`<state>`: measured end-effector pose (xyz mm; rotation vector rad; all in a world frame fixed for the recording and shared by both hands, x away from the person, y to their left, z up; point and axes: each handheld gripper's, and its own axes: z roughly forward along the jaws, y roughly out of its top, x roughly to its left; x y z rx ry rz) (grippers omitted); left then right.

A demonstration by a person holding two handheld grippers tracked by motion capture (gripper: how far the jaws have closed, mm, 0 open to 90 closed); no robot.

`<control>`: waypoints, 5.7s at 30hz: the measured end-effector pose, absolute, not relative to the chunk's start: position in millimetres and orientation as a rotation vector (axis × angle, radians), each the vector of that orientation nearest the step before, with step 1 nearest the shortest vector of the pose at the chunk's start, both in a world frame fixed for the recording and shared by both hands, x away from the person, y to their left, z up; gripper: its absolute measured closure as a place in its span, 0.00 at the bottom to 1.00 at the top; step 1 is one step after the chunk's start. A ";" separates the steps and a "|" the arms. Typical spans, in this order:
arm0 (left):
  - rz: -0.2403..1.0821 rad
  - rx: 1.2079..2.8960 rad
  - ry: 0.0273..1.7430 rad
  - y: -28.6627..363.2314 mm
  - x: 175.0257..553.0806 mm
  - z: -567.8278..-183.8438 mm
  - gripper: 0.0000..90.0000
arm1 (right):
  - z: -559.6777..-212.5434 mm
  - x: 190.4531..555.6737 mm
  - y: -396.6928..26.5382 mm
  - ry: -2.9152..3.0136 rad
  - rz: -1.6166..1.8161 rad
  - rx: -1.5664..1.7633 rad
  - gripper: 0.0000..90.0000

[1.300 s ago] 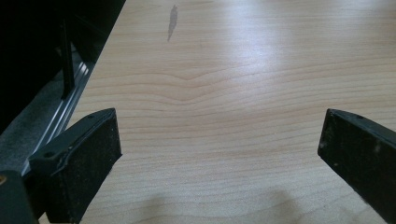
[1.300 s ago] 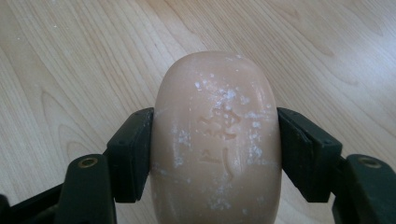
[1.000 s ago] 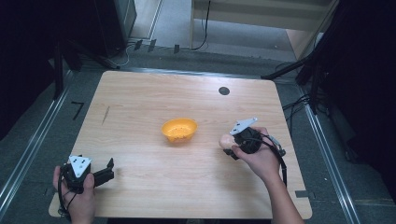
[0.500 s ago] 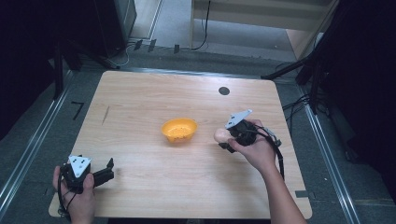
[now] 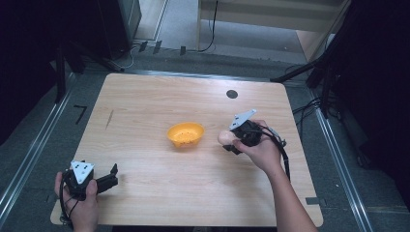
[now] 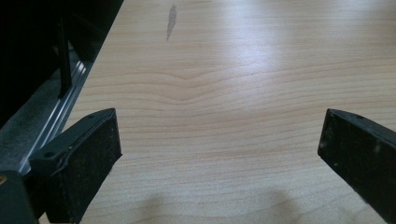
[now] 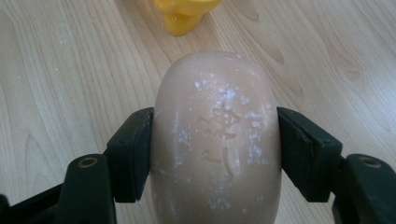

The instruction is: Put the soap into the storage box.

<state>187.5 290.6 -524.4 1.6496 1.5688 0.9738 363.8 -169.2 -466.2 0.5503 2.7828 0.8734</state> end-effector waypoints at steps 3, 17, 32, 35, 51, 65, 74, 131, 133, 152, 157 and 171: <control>0.972 1.653 1.570 290.8 187.7 -524.4 0.00 | -466.0 364.5 -167.5 2.800 0.885 0.564 0.37; 0.968 1.645 1.572 291.6 187.6 -524.3 0.00 | -443.7 373.7 -132.0 2.848 0.917 0.351 0.37; 0.958 1.641 1.575 292.1 187.8 -524.1 0.00 | -447.3 386.1 -94.5 2.876 0.904 0.141 0.37; 0.957 1.642 1.576 292.1 187.9 -524.1 0.00 | -445.3 387.0 -87.9 2.858 0.906 0.098 0.37; 0.951 1.631 1.570 293.2 187.9 -524.4 0.00 | -443.0 394.5 -44.6 2.896 0.862 -0.129 0.37; 0.943 1.633 1.566 293.9 187.2 -524.0 0.00 | -444.9 409.9 -26.7 2.948 0.833 -0.223 0.37; 0.944 1.629 1.563 293.9 187.0 -524.1 0.00 | -452.7 419.4 -22.8 2.985 0.808 -0.224 0.37; 0.971 1.662 1.560 289.3 187.9 -524.5 0.00 | -454.8 388.1 -137.3 2.867 1.101 0.517 0.00; 0.972 1.661 1.561 289.3 187.8 -524.4 0.00 | -455.8 384.9 -140.6 2.846 1.080 0.536 0.00; 0.969 1.664 1.560 289.3 187.8 -524.4 0.00 | -481.8 357.8 -179.5 2.770 1.097 0.710 0.00; 0.972 1.672 1.556 289.2 187.8 -524.4 0.00 | -489.3 348.6 -194.4 2.745 1.112 0.750 0.00; 0.972 1.671 1.557 288.8 187.8 -524.4 0.00 | -504.7 332.0 -225.6 2.659 1.130 0.849 0.00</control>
